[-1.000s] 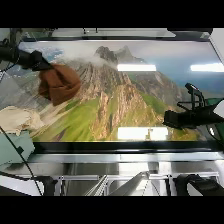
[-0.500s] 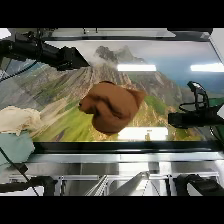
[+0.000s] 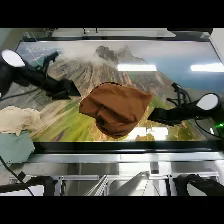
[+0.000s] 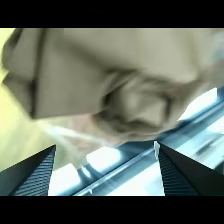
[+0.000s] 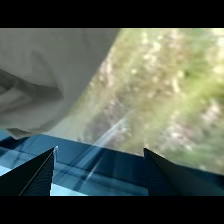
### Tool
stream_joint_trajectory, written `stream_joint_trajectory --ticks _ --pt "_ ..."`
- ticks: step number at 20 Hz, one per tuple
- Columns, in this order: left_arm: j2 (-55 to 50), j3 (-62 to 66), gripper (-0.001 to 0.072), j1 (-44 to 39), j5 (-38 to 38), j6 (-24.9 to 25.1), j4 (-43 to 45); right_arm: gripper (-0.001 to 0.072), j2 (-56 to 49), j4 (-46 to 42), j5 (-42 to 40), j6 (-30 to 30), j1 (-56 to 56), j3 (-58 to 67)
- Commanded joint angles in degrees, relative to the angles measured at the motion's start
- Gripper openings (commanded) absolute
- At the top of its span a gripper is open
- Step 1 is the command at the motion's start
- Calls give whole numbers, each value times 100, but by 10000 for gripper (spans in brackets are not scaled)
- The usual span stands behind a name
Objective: Fold the shirts.
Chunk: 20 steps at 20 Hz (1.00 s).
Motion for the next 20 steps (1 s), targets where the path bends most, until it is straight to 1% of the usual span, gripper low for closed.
stream_joint_trajectory --ticks 1,3,4,5,6,9,10,11,12,13,14,15,17,20 --pt "-133 -1255 714 90 1056 302 83 594 -1080 1165 -461 -804 271 -2" --pt "-422 -1427 714 90 1362 350 31 594 -1598 1401 -774 -922 614 0" --pt "-605 -1421 712 74 1375 369 31 593 -1810 1497 -911 -960 767 15" --pt "-750 -1421 696 26 1375 452 -24 593 -1969 1609 -1012 -981 876 35" --pt "-894 -1421 696 17 1386 597 -153 593 -2087 1746 -1088 -1016 953 59" --pt "-1082 -1421 696 17 1639 990 -811 592 -2135 2240 -1113 -1469 979 166" --pt "-1073 -1419 695 22 1827 1106 -1071 590 -2135 2243 -1113 -1497 979 260" --pt "-1078 -1381 690 22 1921 1226 -1329 568 -2135 2243 -1113 -1497 979 361" --pt "-1075 -1329 501 20 2004 1300 -1512 430 -2135 2245 -1113 -1497 979 455" --pt "-1078 -1235 214 15 2000 1419 -1624 213 -2135 2243 -1110 -1578 975 544" --pt "-1075 -1128 -4 -33 1963 1462 -1731 11 -2133 2243 -1106 -1676 975 634" --pt "-1075 -966 15 -42 1818 1462 -1801 16 -2133 2243 -1040 -1676 968 732" --pt "-1054 -557 14 -42 1180 1471 -2046 15 -2033 2223 -638 -1694 940 960" --pt "-553 140 13 11 234 1469 -2564 15 -1290 2164 245 -1729 710 1349"
